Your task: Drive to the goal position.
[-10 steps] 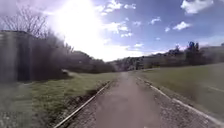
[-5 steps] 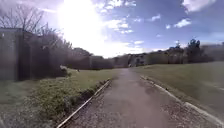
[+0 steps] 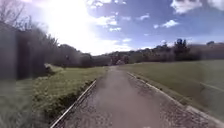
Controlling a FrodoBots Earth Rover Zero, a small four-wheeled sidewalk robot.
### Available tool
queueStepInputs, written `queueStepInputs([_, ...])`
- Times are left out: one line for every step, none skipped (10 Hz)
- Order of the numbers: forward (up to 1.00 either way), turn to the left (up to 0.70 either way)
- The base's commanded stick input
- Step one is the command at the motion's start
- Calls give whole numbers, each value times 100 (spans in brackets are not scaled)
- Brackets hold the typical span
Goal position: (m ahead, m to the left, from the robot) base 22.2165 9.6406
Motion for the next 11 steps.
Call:
queueStepInputs([70,1])
queueStepInputs([70,1])
queueStepInputs([70,1])
queueStepInputs([70,1])
queueStepInputs([70,1])
queueStepInputs([70,1])
queueStepInputs([70,18])
queueStepInputs([70,30])
queueStepInputs([70,8])
queueStepInputs([70,1])
queueStepInputs([70,1])
